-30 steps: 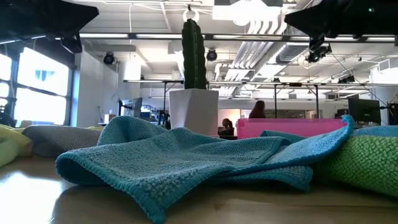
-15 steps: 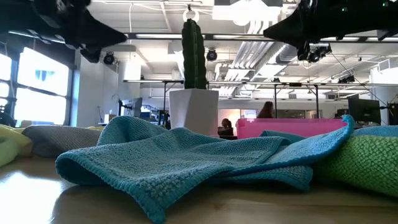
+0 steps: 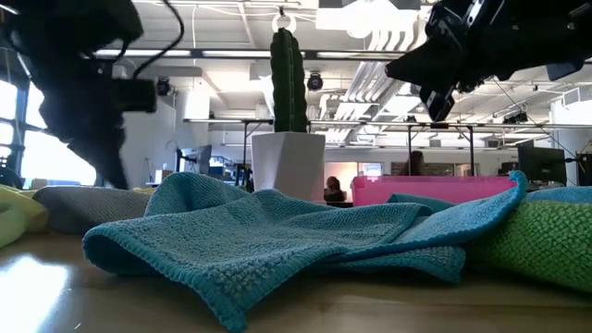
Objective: Fold microfiber towels
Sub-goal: Prepare the towels
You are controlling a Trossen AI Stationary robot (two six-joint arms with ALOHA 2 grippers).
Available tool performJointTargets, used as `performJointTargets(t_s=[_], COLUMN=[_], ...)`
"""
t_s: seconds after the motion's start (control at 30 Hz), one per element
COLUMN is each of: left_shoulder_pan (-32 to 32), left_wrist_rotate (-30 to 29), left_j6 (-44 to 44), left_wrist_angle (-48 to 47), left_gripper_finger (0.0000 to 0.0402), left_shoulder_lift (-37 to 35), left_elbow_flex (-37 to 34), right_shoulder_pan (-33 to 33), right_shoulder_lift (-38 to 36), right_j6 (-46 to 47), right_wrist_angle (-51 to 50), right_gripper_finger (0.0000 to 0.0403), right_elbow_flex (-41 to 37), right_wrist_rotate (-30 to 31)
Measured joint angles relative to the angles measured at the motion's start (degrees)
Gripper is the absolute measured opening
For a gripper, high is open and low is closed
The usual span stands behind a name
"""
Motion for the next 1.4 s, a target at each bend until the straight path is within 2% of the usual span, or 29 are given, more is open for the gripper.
performJointTargets(t_s=[0.13,0.27,0.43,0.6,0.8,0.9,1.0,1.2,1.3,1.4], left_shoulder_pan=[0.05,1.94,8.43,18.66,29.77,30.76,29.47,23.19,19.35,15.12], left_wrist_rotate=[-0.17,-6.46,-16.78,-26.75,-28.10,-23.41,-15.17,6.80,13.96,16.17], left_j6=[-6.53,-5.87,0.63,9.19,18.34,19.87,21.17,21.03,16.58,9.42], left_wrist_angle=[-8.77,-11.03,-10.32,-7.04,3.23,3.96,4.05,2.93,-3.44,-15.02], left_gripper_finger=[0.0000,0.0000,0.0000,0.0000,0.0000,0.0000,0.0000,0.0000,0.0000,0.0000], left_shoulder_lift=[2.04,3.72,5.21,5.92,5.86,5.05,3.31,-0.29,-1.14,-1.14], left_elbow_flex=[0.00,0.02,0.02,0.02,0.02,1.12,3.06,6.02,6.12,6.10], right_shoulder_pan=[2.83,4.74,6.52,7.22,7.22,7.20,7.20,7.05,7.05,7.05], right_shoulder_lift=[2.58,3.66,3.75,3.75,3.75,3.75,3.75,3.73,3.73,3.73], right_j6=[0.00,-1.13,-1.98,-1.98,-1.98,-1.95,-1.95,-1.98,-1.98,-2.00], right_wrist_angle=[0.67,0.68,0.24,0.28,0.27,0.23,0.22,-0.64,-1.68,-2.81], right_gripper_finger=[0.0000,0.0000,0.0000,0.0000,0.0000,0.0000,0.0000,0.0000,0.0000,0.0000], right_elbow_flex=[0.00,0.00,-0.02,-0.02,-0.02,-0.02,-0.02,-0.04,-0.05,-0.07], right_wrist_rotate=[1.00,3.02,4.07,4.09,4.22,4.22,4.22,4.22,4.22,4.23])
